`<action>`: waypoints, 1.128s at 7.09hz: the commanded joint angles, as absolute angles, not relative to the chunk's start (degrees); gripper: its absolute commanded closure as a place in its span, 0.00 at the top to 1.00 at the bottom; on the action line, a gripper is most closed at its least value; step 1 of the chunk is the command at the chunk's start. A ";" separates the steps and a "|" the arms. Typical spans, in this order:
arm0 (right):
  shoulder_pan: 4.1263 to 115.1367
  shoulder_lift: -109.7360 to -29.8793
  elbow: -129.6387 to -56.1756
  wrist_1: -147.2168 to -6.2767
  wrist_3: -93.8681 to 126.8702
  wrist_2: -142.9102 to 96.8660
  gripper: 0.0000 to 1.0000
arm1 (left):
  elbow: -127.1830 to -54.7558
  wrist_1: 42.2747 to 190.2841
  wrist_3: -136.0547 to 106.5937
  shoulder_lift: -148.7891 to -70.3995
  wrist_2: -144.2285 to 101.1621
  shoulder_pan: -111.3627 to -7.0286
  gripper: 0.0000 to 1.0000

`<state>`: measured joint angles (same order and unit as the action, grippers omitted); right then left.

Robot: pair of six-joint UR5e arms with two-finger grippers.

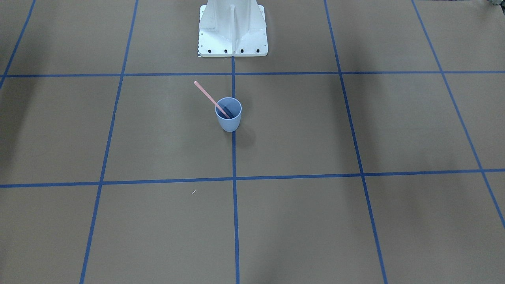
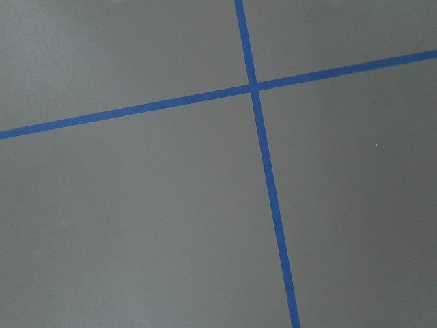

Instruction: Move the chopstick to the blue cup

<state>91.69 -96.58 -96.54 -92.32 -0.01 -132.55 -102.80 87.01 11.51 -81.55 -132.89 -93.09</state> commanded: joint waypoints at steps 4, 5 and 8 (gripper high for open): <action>91.67 -96.68 -96.50 -92.63 0.00 -132.45 1.00 | -103.71 86.92 11.51 -81.39 -132.80 -93.16 0.99; 91.50 -97.03 -96.50 -92.72 0.00 -132.36 1.00 | -103.62 86.92 11.51 -81.47 -132.80 -93.08 0.99; 91.15 -97.29 -96.50 -92.55 -0.09 -132.28 1.00 | -103.62 86.92 11.51 -81.47 -132.80 -93.08 0.99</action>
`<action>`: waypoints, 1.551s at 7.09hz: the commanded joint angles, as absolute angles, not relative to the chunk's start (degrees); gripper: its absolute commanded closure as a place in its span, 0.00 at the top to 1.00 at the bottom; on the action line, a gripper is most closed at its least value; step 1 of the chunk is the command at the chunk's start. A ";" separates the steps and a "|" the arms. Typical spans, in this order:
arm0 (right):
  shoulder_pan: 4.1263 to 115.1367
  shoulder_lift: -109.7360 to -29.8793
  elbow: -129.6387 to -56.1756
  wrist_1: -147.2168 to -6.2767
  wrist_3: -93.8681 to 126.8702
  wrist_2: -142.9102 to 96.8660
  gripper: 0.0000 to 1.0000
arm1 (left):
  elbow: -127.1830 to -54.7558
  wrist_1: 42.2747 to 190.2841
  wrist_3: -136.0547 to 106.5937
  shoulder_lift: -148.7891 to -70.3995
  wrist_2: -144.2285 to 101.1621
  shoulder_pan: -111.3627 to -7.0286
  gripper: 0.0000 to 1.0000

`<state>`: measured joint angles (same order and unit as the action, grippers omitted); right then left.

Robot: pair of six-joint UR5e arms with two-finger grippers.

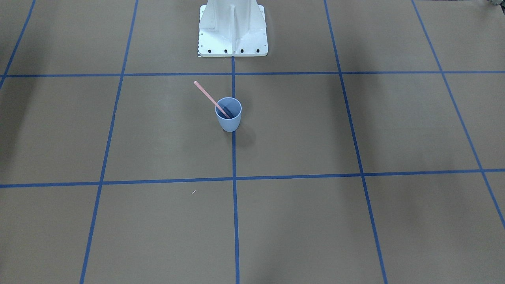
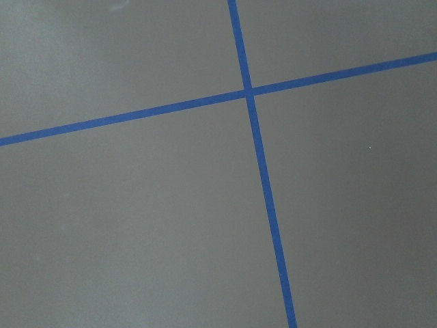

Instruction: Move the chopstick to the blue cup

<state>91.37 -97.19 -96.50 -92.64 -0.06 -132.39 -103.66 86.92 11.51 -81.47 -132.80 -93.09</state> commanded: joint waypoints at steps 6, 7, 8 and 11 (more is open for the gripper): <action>88.07 -97.29 -96.85 -92.46 -0.09 -131.66 1.00 | -103.54 86.92 11.51 -81.47 -132.80 -93.08 0.99; 88.07 -97.38 -96.86 -92.46 -0.09 -131.66 1.00 | -103.45 86.92 11.51 -81.39 -132.80 -93.08 0.99; 88.07 -97.38 -96.86 -92.37 -0.09 -131.66 1.00 | -103.45 86.92 11.51 -81.39 -132.80 -93.08 0.99; 87.89 -97.64 -97.03 -92.29 -0.17 -131.13 1.00 | -103.27 86.84 11.51 -81.39 -132.80 -93.08 0.99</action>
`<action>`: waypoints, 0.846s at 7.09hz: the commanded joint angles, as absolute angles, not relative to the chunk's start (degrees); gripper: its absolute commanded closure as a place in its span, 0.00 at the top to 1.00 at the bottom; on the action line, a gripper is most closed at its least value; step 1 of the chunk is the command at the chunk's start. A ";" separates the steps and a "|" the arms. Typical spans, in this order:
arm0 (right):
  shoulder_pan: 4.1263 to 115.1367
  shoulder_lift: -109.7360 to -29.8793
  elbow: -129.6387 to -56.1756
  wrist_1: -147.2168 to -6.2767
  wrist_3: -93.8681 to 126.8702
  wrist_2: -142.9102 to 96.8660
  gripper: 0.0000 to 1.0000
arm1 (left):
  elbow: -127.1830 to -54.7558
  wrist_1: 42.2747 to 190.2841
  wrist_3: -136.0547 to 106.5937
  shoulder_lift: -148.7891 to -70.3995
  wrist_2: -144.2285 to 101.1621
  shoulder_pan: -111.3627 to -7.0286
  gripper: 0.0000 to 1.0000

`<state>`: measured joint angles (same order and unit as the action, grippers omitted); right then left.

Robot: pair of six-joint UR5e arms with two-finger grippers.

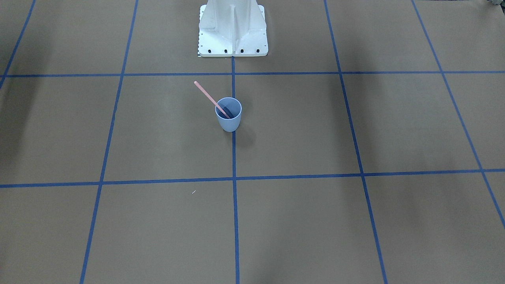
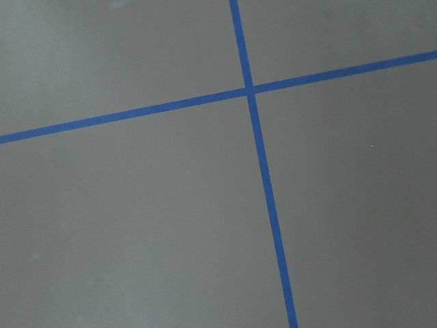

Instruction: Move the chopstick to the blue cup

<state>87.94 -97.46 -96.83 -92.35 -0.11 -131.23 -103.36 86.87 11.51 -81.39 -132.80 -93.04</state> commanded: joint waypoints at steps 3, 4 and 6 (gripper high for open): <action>87.80 -97.82 -97.12 -92.20 -0.18 -131.05 1.00 | -103.45 86.84 11.60 -81.39 -132.80 -93.08 0.99; 87.80 -98.08 -97.12 -92.20 -0.18 -130.96 1.00 | -103.45 86.84 11.60 -81.39 -132.80 -93.08 0.99; 87.80 -98.09 -97.21 -92.11 -0.18 -130.52 1.00 | -103.45 86.75 11.60 -81.39 -132.80 -93.08 0.99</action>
